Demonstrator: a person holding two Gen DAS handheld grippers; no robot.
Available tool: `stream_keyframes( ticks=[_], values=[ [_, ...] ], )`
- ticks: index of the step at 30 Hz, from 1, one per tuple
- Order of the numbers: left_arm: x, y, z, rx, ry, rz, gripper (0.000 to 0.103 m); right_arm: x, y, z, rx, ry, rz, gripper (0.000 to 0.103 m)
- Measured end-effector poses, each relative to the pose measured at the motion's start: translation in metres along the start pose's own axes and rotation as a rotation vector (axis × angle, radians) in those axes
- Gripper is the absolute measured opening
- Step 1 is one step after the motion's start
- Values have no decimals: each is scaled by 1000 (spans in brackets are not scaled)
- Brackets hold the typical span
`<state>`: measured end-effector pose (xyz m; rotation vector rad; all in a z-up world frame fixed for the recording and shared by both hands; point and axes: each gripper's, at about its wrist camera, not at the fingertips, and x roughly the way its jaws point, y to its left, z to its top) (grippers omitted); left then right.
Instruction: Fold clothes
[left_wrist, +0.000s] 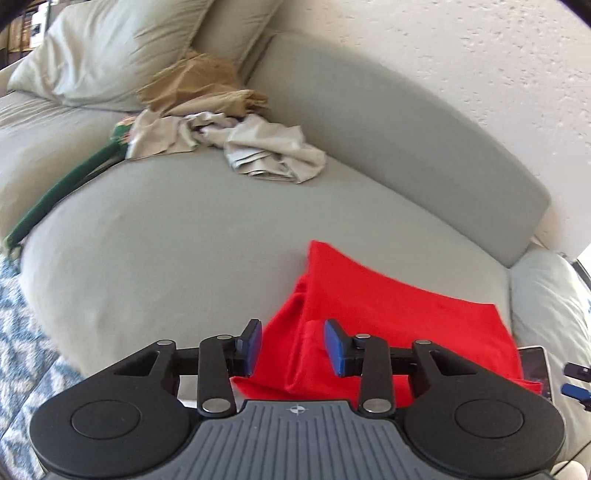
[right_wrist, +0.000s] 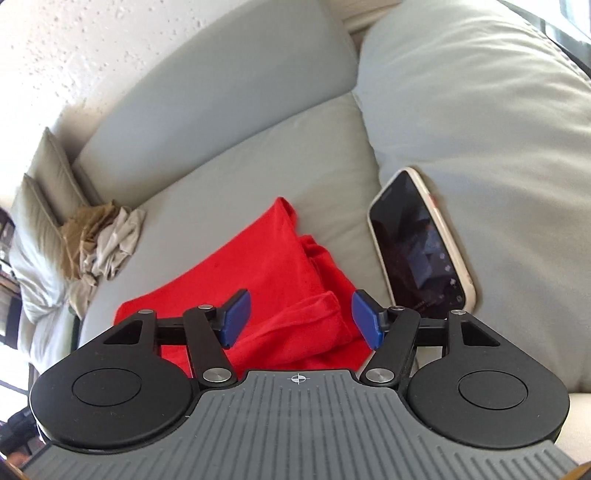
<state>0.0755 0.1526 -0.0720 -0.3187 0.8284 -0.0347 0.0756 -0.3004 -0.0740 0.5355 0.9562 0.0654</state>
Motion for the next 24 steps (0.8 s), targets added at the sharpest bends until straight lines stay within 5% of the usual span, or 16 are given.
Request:
stream_keyframes(
  ticks=[4,9,14,16,19,23,24],
  values=[
    [61,-35,7,161,115,-57,27,51,28,12,-56,125,10,23],
    [117,-66,4,296,243,-94,24,115,50,21,-72,301,-58,27],
    [106,-69,-19,468,412,-117,14,134,61,8,-192,468,-111,35],
    [74,-60,-29,478,448,-184,5,119,62,-4,-233,538,-92,36],
    [-1,-39,-53,521,426,-329,10,66,57,-26,-267,597,24,44],
    [-54,-14,-74,515,316,-340,15,-7,38,-51,-260,547,114,53],
    [-53,-11,-71,487,272,-326,27,-12,36,-48,-246,502,121,53]
  ],
)
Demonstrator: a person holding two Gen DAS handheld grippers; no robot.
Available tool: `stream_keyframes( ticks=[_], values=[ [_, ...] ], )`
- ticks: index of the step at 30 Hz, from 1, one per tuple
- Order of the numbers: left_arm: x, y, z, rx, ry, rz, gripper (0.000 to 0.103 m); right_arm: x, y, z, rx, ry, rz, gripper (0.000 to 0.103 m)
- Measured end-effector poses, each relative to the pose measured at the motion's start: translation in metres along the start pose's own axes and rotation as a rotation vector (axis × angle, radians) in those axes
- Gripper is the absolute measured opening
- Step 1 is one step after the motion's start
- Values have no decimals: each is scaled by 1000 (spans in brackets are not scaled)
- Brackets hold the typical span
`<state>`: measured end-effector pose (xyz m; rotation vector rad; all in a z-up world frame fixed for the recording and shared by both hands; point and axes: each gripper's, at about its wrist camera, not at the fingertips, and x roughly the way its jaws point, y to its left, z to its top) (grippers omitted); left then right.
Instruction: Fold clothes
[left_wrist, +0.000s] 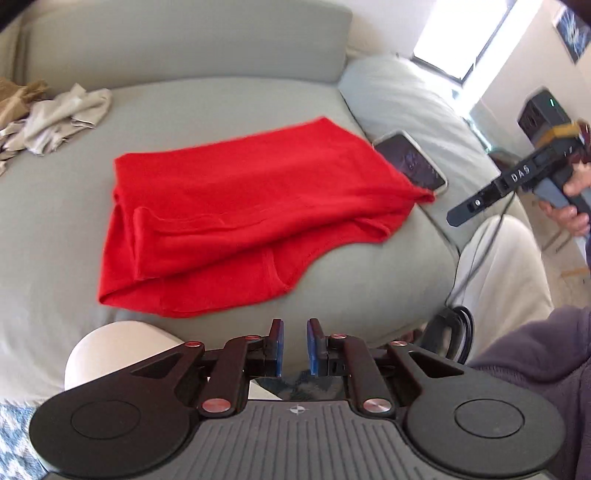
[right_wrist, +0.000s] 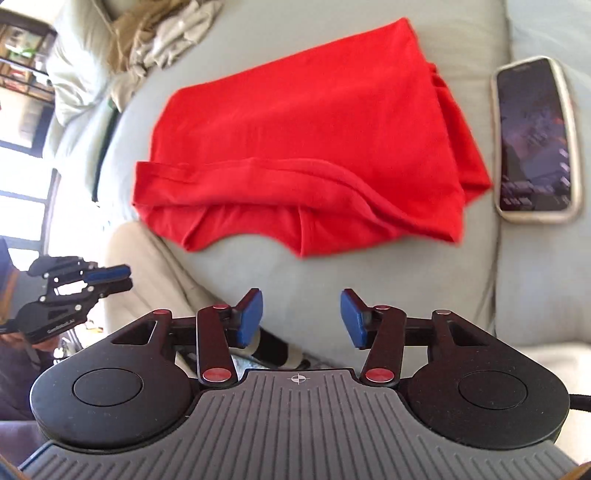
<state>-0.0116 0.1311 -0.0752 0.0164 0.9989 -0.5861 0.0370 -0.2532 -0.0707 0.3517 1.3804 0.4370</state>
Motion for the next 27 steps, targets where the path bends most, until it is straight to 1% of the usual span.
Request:
stream_keyframes(
  ticks=[1,2,3,4,5,6,7,8,10,11,14,16,17,18,21,22,23,25,26,27],
  values=[
    [5,5,7,-32,-43,41,32,-4,-2,1,10,-49,4,53],
    [13,10,16,-67,-84,89,32,-8,-4,2,21,-99,8,53],
    [23,15,27,-95,-121,159,32,-4,-5,13,48,-131,-10,51],
    [34,21,38,-113,-147,249,32,2,-5,25,77,-161,-32,49],
    [43,27,48,-139,-157,333,32,7,-4,31,94,-178,-52,49],
    [49,35,55,-174,-150,400,33,13,-2,36,109,-193,-73,48],
    [53,44,59,-205,-138,436,35,19,-1,40,125,-207,-94,48],
    [54,52,60,-230,-134,437,38,25,1,45,140,-222,-114,48],
    [54,62,57,-243,-137,369,39,24,3,36,129,-239,-44,49],
    [55,64,56,-223,-137,342,39,23,4,31,125,-245,-17,50],
    [67,58,58,-77,-110,324,38,24,5,19,144,-262,-32,50],
    [77,56,57,-1,-91,312,34,24,3,13,167,-271,-35,52],
    [76,54,55,28,-97,298,20,22,1,10,178,-272,-25,52],
    [72,51,53,53,-111,278,2,21,0,8,182,-273,-21,52],
    [60,44,45,129,-151,219,3,17,-2,3,190,-277,-22,52],
    [52,39,40,172,-178,198,3,15,-3,1,192,-279,-24,52],
    [41,31,32,234,-209,172,3,14,-4,-1,199,-280,-7,52],
    [22,16,14,341,-195,112,3,11,-5,-5,218,-282,30,52],
    [16,10,5,383,-172,103,5,11,-6,-7,225,-279,44,53],
    [12,7,-4,412,-137,111,9,11,-5,-10,234,-276,58,54]
  ],
)
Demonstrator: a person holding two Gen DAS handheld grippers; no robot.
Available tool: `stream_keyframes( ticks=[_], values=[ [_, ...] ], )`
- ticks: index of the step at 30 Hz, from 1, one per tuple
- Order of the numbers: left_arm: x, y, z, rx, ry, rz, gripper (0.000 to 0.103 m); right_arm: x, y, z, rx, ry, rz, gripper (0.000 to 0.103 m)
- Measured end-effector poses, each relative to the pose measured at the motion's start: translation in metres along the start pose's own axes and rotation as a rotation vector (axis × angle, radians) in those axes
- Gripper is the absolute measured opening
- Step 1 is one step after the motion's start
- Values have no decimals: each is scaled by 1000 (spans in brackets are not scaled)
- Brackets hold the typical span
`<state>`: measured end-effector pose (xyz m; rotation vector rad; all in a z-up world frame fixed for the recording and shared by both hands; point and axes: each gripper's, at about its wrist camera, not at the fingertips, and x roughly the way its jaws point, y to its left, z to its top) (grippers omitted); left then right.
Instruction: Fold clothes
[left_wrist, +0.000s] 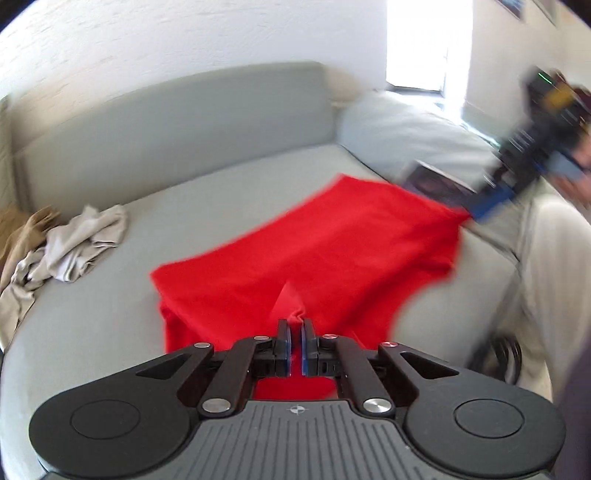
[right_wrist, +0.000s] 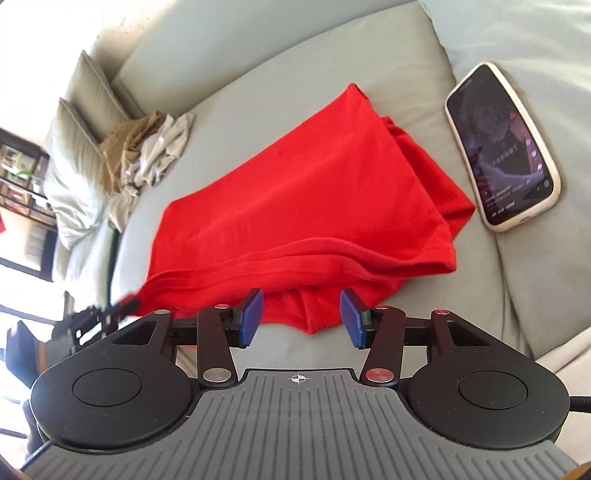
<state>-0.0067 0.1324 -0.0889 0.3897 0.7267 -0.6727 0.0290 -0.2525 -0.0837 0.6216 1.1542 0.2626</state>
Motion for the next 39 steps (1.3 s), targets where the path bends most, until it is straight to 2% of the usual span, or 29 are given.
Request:
stream_keyframes(
  ticks=[2,4,5,9,10,12,14,17,19,21,24,26,28,29,31,32,36,38,39],
  values=[
    [-11,4,-11,-66,4,10,13,-2,0,-5,22,8,29,56],
    [-22,11,-21,-157,-7,22,20,-7,2,-11,35,4,59,58],
    [-28,15,-26,-203,-13,28,28,-9,3,-15,42,2,74,60],
    [-45,43,-32,-508,-166,16,33,-23,3,-21,78,-55,110,66],
    [-44,46,-29,-554,-192,7,35,-27,2,-21,92,-78,117,66],
    [-35,45,-19,-602,-210,-13,46,-32,-3,-19,136,-136,147,66],
    [-17,36,-5,-601,-198,-25,46,-37,-11,-17,198,-193,187,66],
    [24,22,21,-603,-165,42,46,-28,-22,-11,254,-252,270,60],
    [56,22,38,-626,-127,62,43,-10,-26,2,270,-259,231,46],
    [85,27,50,-663,-62,15,42,11,-31,19,278,-251,150,45],
    [111,26,57,-671,37,-107,39,40,-39,39,270,-198,32,46],
    [111,15,54,-577,86,-252,35,57,-47,47,269,-121,-3,46],
    [95,-5,45,-411,128,-359,33,70,-51,46,251,51,-19,49],
    [85,-17,39,-319,149,-375,33,69,-50,41,213,119,-15,47],
    [57,-38,20,-157,183,-342,33,50,-48,26,145,152,1,54],
    [47,-39,14,-161,175,-324,34,36,-49,16,132,140,-4,55],
    [12,-26,-7,-305,93,-253,39,-11,-68,-17,155,30,6,58],
    [11,-12,-6,-444,17,-199,40,-18,-71,-22,162,-38,19,56],
    [15,-6,-3,-507,-17,-166,40,-19,-70,-24,152,-72,19,51]
  ],
)
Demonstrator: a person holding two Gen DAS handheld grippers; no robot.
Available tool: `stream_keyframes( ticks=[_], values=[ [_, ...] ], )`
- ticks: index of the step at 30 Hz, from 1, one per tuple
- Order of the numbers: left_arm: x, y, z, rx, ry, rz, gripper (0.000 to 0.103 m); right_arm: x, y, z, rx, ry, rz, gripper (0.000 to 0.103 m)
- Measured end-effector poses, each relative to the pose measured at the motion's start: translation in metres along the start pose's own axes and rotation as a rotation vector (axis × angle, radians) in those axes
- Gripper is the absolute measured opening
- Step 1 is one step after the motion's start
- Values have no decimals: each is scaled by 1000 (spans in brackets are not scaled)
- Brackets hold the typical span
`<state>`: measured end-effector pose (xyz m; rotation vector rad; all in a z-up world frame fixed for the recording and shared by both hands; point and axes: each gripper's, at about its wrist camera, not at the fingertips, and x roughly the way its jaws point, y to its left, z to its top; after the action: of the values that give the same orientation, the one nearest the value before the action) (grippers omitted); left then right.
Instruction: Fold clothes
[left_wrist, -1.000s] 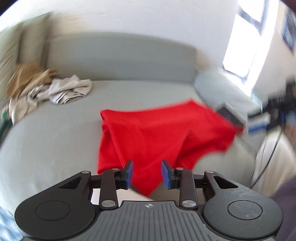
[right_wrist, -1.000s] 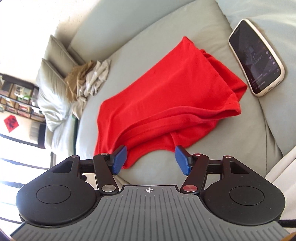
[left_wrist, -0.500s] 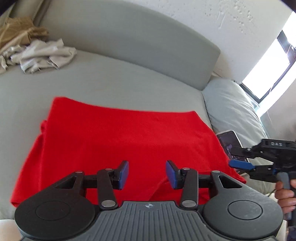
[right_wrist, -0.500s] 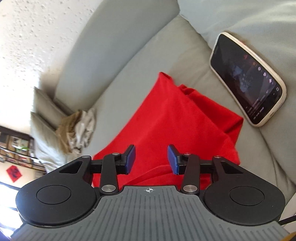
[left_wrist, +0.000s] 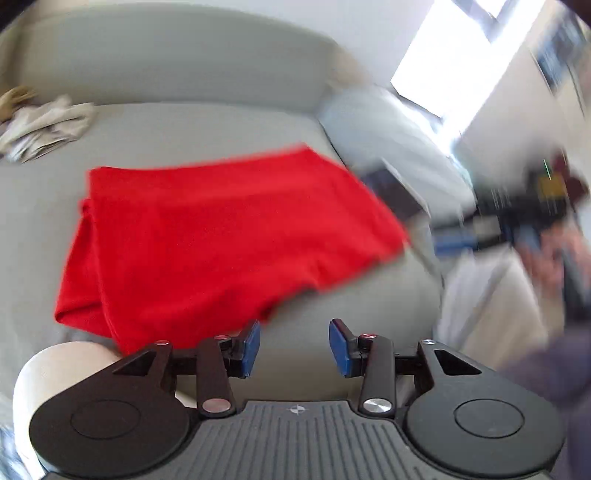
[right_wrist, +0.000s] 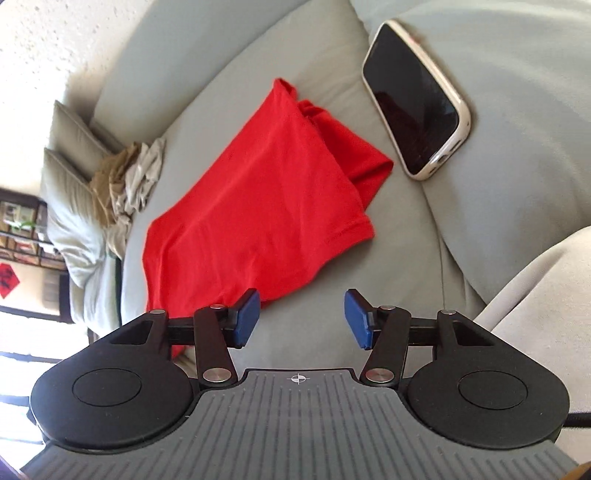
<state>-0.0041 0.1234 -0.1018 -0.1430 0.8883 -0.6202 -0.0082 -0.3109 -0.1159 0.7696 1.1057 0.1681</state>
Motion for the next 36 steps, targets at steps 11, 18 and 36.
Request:
stream_keyframes(
  ticks=[11,18,36],
  values=[
    [81,-46,14,173,257,192,34,82,62,-7,-316,-6,-172,25],
    [-19,15,8,-68,28,328,48,51,29,-17,-200,-14,-140,49],
    [17,43,32,-101,103,450,3,57,18,-16,-88,-2,-111,52]
  ],
)
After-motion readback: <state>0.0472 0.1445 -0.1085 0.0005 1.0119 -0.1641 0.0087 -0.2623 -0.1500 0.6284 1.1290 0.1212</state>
